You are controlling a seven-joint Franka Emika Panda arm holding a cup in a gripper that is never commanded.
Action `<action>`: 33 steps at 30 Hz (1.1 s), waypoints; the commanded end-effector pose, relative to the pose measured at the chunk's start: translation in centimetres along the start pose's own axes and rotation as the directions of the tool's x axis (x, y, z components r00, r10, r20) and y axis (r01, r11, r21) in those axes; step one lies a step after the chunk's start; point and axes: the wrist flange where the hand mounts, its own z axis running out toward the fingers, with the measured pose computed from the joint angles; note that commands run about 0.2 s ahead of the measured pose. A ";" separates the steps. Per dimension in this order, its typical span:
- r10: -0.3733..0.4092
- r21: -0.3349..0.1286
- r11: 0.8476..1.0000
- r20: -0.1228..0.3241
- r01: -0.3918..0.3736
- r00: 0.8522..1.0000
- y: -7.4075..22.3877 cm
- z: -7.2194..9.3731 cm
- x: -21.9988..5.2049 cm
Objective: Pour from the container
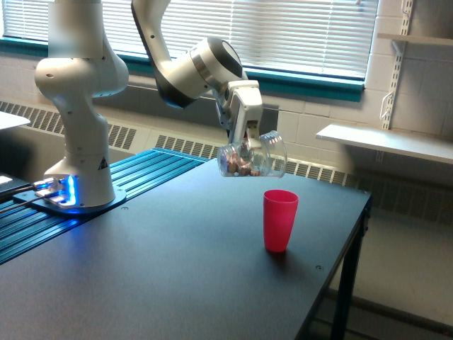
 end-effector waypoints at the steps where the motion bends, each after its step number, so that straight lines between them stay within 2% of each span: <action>1: -0.157 0.041 0.987 -0.011 0.157 0.988 -1.7 -0.4 -2.7; 4: -0.249 0.058 0.967 -0.015 0.249 0.968 -2.0 -0.3 -4.2; 5: -0.250 0.073 0.965 -0.009 0.250 0.968 -2.2 -0.4 -4.4; 8: -0.274 0.067 0.960 -0.002 0.274 0.962 -2.2 -0.2 -4.6; 14: -0.237 0.062 0.970 -0.007 0.237 0.972 -2.5 -0.1 -3.3; 16: -0.193 0.066 0.979 -0.009 0.193 0.981 -2.7 -0.2 -2.4; 18: -0.182 0.045 0.982 -0.028 0.183 0.983 -2.7 0.0 -1.7; 20: -0.162 0.044 0.986 -0.035 0.163 0.986 -2.8 0.0 -1.0; 26: -0.148 0.037 0.988 -0.040 0.149 0.988 -3.2 -0.1 -0.1; 33: -0.165 0.065 0.984 -0.023 0.167 0.986 -3.9 -0.9 -0.5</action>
